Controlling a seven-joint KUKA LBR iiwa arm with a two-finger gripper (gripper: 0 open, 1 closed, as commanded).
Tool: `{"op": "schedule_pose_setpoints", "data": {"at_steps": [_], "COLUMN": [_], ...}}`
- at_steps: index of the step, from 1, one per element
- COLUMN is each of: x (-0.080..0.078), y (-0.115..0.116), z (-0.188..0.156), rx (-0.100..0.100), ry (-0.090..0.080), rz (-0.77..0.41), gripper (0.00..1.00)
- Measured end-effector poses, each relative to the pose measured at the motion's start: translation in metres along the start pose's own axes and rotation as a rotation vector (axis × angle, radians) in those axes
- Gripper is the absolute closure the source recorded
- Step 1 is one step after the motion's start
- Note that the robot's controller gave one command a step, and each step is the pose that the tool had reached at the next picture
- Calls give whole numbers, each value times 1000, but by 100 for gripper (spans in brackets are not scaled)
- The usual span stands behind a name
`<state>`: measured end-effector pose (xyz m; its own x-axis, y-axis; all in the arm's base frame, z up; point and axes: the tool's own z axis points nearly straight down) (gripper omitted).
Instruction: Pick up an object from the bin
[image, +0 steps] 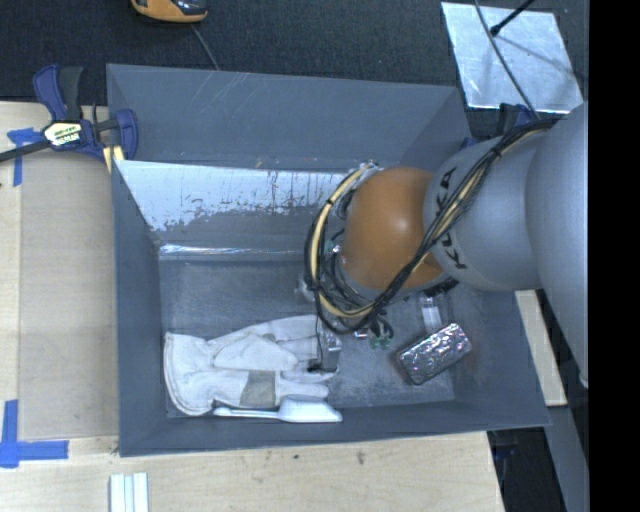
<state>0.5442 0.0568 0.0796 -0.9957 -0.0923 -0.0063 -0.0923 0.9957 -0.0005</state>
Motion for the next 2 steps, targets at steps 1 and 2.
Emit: {"op": "schedule_pose_setpoints", "data": {"at_steps": [1, 2], "x": [-2, 2], "y": [6, 47], "z": [11, -7], "rx": [-1, 0], "ry": [3, 3], "rz": [61, -164], "gripper": [0, 0]}}
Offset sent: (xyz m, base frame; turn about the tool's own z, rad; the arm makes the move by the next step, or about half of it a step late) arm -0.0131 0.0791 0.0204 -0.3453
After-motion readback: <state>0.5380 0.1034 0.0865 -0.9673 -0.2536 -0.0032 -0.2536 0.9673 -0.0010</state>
